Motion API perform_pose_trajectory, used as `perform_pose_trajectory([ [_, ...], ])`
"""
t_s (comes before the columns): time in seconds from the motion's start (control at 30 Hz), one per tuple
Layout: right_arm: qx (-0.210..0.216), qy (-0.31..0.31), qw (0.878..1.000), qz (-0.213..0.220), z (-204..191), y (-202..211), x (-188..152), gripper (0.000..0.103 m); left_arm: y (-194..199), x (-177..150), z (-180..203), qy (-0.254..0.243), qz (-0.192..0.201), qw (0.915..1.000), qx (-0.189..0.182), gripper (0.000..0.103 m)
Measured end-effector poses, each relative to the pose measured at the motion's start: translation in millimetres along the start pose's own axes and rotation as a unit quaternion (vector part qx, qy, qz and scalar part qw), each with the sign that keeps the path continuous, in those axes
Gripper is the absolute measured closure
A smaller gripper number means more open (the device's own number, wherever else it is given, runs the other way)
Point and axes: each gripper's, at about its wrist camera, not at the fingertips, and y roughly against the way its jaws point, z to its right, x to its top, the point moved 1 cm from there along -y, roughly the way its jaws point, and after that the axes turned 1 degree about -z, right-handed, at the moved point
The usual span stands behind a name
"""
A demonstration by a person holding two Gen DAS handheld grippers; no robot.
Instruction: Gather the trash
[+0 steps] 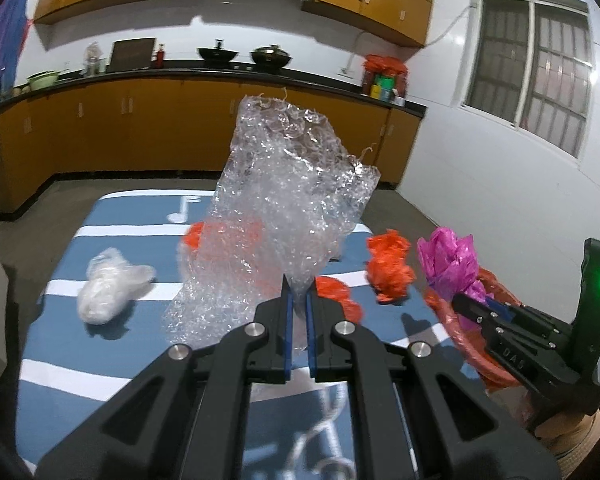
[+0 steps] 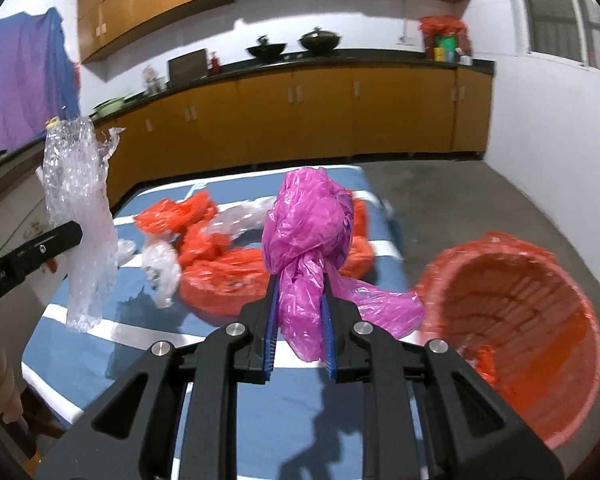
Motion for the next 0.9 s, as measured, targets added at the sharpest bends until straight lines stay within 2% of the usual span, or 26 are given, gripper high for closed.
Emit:
perform_pose_trajectory([
  [0.47, -0.096, -0.075, 0.992, 0.031, 85, 41, -10, 0.084, -23, -1, 87, -0.050, -0.007, 0.9947, -0.090, 0.096],
  [0.9, -0.142, -0.123, 0.982, 0.032, 140, 53, -26, 0.084, -56, -12, 164, -0.105, -0.035, 0.9790, -0.171, 0.096],
])
